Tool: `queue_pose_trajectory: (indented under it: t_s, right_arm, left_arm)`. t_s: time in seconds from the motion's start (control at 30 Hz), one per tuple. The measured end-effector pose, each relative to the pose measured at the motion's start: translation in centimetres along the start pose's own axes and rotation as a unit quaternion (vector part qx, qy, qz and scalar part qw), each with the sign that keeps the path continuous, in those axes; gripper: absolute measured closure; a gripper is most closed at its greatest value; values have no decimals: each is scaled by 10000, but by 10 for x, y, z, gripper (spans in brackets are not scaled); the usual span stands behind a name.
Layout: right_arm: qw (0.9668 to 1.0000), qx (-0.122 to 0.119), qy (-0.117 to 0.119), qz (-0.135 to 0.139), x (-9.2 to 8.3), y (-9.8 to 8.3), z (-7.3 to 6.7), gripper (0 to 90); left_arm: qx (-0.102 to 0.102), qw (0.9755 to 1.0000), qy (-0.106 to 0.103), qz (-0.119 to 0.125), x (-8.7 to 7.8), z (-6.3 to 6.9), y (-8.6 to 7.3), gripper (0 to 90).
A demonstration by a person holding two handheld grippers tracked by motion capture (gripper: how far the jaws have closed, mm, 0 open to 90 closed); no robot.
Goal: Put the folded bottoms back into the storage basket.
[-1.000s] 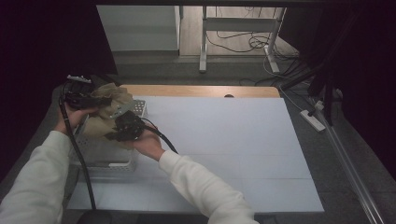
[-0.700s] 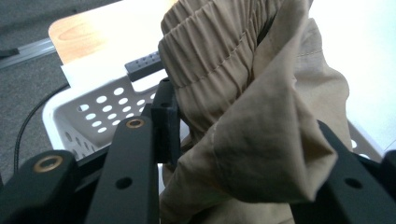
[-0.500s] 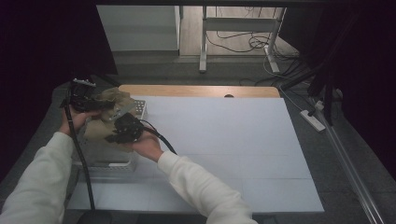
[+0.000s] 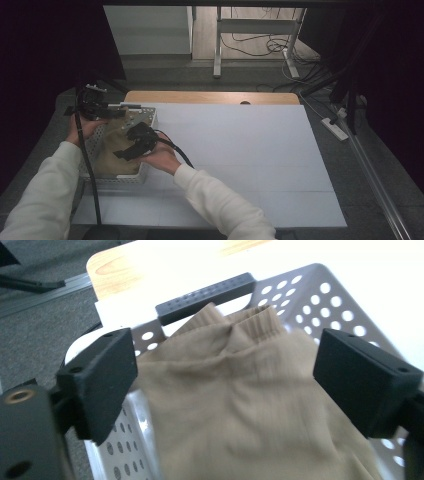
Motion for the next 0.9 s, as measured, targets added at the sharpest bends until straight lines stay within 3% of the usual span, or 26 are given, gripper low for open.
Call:
queue_pose_trajectory:
  t_s: [0.4, 0.77, 0.9]
  right_arm:
    - [9994, 259, -167, 129, -67, -25, 35, 270]
    - [9986, 379, -357, 133, -107, -52, 58, 271]
    - [9978, 468, -444, 142, -127, -69, 71, 271]
  left_arm:
    - [-6, 9983, -471, 352, -14, 27, 3, 189]
    - [30, 9960, -685, 567, -18, 56, -13, 210]
    - [118, 9946, -784, 673, -20, 74, -19, 205]
Point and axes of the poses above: each handheld gripper's, and its own axes: x roughly forward along the jaws, y roughly out of its top, z roughly to its right, the point moved 1 cm from there along x, roughly forward along the jaws, and after that the axes turned 12 degrees about -y, right-handed, at the moved point
